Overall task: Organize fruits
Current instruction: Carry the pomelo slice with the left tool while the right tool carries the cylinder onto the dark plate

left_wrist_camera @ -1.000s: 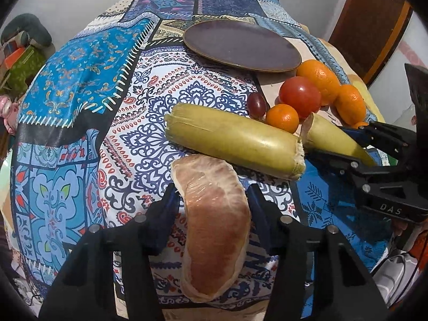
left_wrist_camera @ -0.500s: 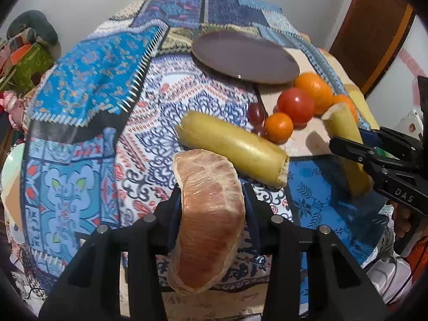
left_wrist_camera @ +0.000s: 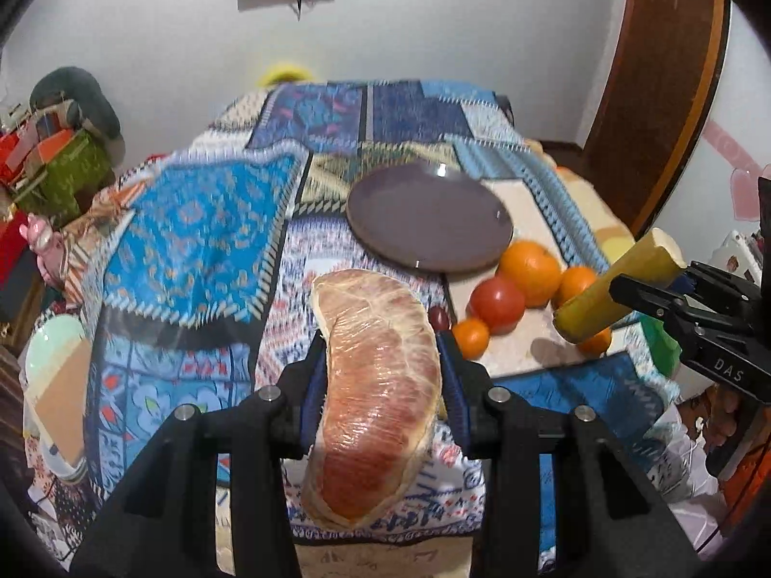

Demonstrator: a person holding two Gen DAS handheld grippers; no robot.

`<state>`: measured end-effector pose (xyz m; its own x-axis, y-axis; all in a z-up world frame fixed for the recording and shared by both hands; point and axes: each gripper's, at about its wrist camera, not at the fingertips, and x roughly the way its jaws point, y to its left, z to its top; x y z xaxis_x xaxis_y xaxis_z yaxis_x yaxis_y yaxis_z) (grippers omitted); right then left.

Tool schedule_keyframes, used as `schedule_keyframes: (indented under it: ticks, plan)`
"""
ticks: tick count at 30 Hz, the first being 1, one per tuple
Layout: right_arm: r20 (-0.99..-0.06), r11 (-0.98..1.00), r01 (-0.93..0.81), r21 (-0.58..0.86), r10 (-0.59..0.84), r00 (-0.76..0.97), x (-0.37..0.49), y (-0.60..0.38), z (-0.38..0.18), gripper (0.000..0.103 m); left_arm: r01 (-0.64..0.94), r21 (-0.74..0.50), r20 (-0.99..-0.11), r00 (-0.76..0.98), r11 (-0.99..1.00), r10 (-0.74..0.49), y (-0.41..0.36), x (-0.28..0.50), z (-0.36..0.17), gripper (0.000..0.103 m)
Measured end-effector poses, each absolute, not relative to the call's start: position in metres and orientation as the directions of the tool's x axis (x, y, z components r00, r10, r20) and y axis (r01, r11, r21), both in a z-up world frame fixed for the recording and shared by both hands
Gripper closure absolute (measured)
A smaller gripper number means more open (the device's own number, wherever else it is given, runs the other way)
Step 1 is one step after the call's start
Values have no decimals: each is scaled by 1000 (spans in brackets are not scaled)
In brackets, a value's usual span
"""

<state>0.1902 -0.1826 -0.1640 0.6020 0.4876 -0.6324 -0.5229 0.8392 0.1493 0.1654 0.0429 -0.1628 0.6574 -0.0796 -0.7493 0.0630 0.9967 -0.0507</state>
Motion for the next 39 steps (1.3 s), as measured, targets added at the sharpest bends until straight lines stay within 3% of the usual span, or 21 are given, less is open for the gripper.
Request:
schedule_keyframes:
  ticks: [16,25,39]
  plan:
    - [-545,866,-488,111,464,698,220,-197,-123,70,74,-48,-669,738,996,-87,34,212,-125,61]
    - [-568,857,-503,115,472,674,247,-189,-132,70,66,-33,-661,747,997,-71,29,249,-128,61]
    - [-642,835,-537,123,479,598,300,-153,-165,70,74,-36,-721,688,997,-77,23,314,-173,61]
